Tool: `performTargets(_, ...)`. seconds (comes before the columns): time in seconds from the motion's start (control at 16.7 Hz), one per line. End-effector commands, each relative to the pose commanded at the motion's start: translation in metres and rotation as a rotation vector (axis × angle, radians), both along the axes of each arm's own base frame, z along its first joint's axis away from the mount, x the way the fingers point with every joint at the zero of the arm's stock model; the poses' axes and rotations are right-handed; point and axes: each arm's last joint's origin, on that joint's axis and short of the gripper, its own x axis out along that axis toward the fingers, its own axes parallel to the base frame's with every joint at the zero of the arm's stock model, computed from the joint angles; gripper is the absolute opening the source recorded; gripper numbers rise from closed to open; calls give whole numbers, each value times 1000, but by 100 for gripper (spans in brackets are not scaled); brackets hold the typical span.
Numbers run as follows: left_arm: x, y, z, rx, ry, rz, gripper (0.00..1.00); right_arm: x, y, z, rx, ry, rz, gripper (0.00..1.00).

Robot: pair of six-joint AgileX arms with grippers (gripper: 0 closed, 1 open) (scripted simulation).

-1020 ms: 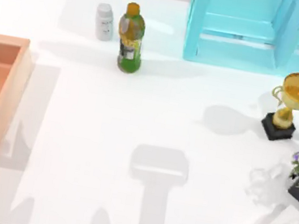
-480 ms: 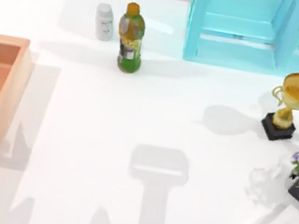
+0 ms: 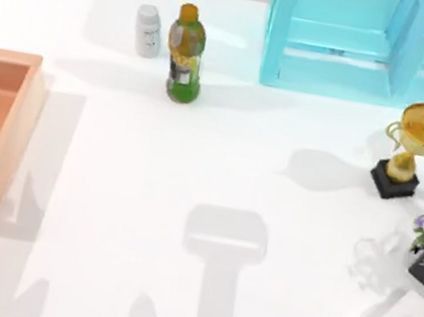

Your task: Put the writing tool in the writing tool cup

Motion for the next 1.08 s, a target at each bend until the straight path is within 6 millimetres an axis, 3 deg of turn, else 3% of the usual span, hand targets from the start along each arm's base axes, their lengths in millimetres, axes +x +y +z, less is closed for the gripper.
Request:
performTargets(0.72, 0, 0, 0, 0, 0, 0, 100, 0, 0, 0, 0, 0, 0, 98)
performTargets(1.08, 0, 0, 0, 0, 0, 0, 100, 0, 0, 0, 0, 0, 0, 100)
